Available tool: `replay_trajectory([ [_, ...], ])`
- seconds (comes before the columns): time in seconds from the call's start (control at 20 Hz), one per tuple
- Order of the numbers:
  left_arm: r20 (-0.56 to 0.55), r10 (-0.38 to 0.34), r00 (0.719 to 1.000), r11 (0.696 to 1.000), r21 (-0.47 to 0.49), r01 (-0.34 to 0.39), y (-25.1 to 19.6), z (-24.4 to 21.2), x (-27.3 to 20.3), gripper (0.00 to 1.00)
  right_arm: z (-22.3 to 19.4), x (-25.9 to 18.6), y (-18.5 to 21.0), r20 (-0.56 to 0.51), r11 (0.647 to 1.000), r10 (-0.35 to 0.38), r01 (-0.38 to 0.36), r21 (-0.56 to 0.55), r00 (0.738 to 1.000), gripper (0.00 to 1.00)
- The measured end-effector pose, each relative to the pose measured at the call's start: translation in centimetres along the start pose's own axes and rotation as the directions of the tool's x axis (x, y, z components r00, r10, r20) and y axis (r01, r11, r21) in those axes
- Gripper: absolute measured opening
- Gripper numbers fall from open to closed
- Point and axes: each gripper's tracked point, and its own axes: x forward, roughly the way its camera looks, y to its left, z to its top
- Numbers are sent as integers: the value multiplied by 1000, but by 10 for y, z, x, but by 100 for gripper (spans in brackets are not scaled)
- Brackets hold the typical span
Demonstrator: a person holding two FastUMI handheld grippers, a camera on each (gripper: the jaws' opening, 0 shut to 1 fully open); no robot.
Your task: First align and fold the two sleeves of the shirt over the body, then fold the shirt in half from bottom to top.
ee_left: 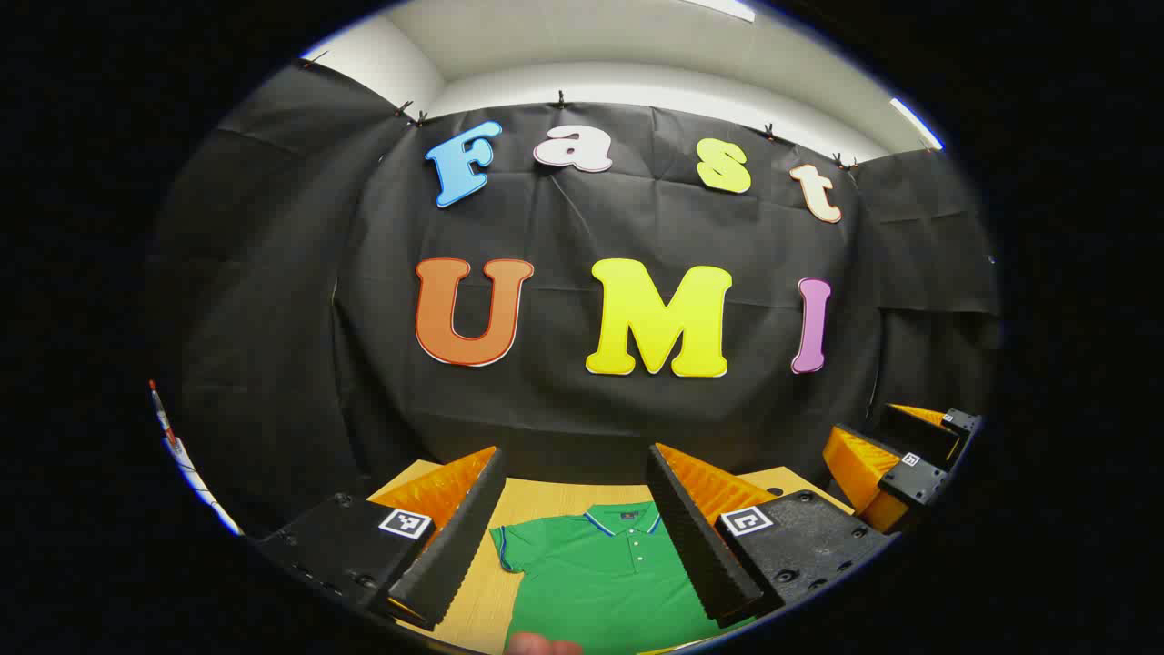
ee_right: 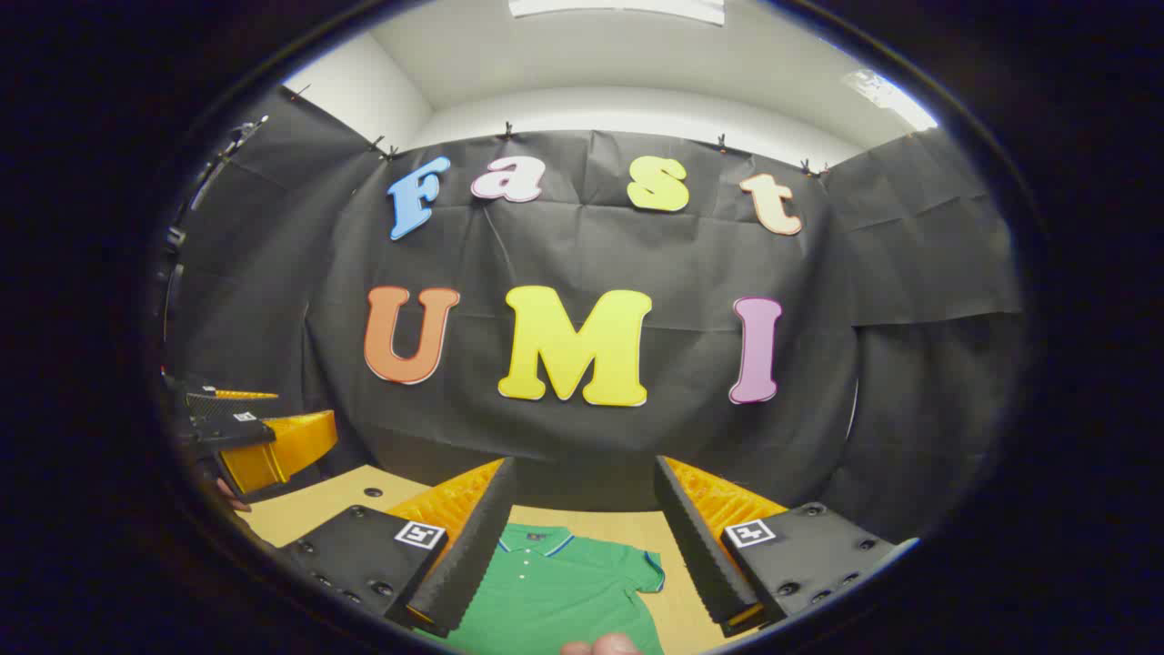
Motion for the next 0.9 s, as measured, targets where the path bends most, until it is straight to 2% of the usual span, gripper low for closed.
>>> replay_trajectory([
  [0.2,25,5,1000,1000,-14,-4,-1,12,-2,99,-10,2,-3,-59,999,-1,3,37,998,94],
  [0.3,30,17,999,1000,3,-17,3,14,-5,99,-6,5,-4,-56,999,0,2,33,998,93],
  [0.4,39,31,999,999,15,-32,9,15,-9,99,-4,9,0,-52,999,9,-7,40,999,97],
  [0.45,43,41,998,999,11,-41,10,16,-8,99,-6,9,3,-56,999,17,-15,37,998,95],
  [0.5,37,39,999,999,9,-40,8,14,-8,99,-6,10,5,-58,999,27,-25,32,998,93],
  [0.7,24,31,999,999,7,-31,6,7,-10,99,-4,7,4,-47,997,65,-63,43,997,94],
  [0.9,12,5,1000,1000,17,-5,-6,-1,-5,99,-7,4,-14,-50,999,50,-49,21,998,93],
])
